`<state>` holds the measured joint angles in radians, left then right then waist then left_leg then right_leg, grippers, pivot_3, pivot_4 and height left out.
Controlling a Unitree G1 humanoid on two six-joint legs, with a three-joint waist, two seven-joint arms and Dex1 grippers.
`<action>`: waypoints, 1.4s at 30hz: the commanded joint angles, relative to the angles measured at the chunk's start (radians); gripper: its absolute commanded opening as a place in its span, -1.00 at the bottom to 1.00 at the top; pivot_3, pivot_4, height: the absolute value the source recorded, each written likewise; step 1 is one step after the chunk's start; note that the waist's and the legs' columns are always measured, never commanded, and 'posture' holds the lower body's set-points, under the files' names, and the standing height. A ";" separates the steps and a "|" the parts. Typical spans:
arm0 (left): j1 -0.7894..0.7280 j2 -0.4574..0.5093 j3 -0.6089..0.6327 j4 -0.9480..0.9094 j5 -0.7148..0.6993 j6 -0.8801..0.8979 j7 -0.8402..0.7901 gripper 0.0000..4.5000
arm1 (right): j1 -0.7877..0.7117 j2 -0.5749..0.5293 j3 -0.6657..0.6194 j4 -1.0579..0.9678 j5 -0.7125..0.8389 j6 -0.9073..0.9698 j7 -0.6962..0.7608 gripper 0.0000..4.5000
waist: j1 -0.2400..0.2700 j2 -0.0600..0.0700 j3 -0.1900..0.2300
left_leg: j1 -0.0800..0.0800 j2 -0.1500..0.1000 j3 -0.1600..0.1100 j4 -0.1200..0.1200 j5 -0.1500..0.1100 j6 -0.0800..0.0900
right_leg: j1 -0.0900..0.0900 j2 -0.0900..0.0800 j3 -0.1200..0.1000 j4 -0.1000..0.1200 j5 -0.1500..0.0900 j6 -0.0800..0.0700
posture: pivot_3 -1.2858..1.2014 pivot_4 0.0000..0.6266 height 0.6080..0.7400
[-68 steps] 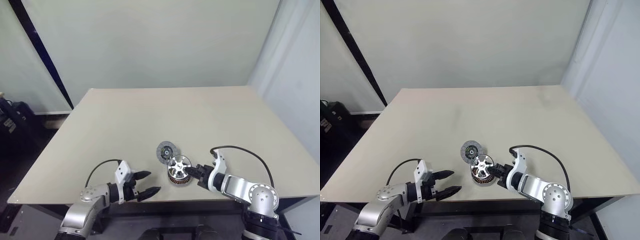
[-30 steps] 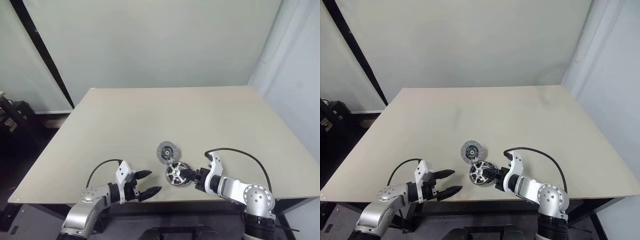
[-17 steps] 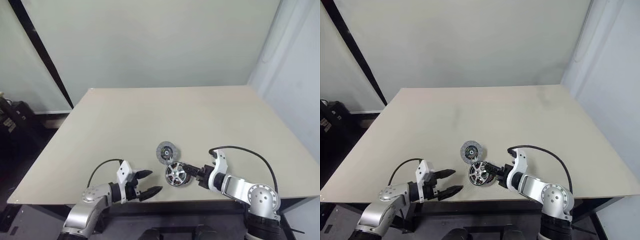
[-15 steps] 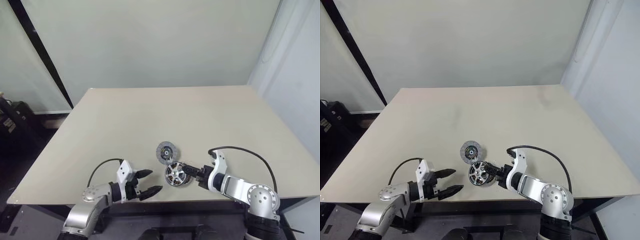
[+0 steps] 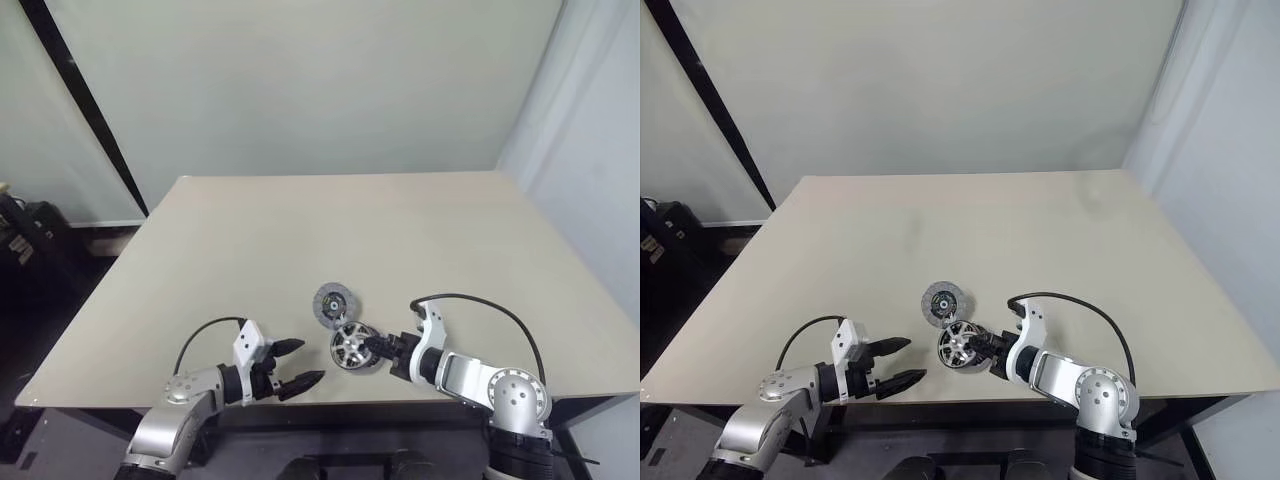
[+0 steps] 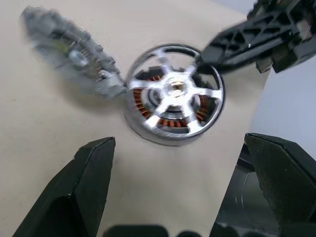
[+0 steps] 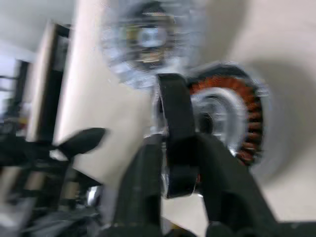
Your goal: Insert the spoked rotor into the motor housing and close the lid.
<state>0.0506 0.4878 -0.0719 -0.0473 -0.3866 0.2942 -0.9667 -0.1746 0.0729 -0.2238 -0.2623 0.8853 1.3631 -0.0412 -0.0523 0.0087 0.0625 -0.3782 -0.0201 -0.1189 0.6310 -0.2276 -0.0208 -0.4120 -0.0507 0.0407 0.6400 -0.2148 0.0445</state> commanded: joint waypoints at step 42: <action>-0.016 0.009 0.007 -0.018 0.001 -0.006 0.000 1.00 | -0.042 0.029 -0.240 0.124 0.274 0.100 -0.123 -0.81 | 0.002 0.001 0.000 | -0.001 0.000 0.000 -0.001 0.000 0.000 | -0.001 0.000 0.000 -0.001 0.000 0.000 | 0.03 -1.00 1.00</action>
<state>0.0498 0.4900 -0.0714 -0.0473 -0.3858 0.2948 -0.9669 -0.2125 0.1014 -0.4788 -0.1208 1.1465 1.4734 -0.1705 -0.0508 0.0092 0.0628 -0.3796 -0.0203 -0.1188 0.6302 -0.2276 -0.0207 -0.4132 -0.0510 0.0405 0.6392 -0.2148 0.0446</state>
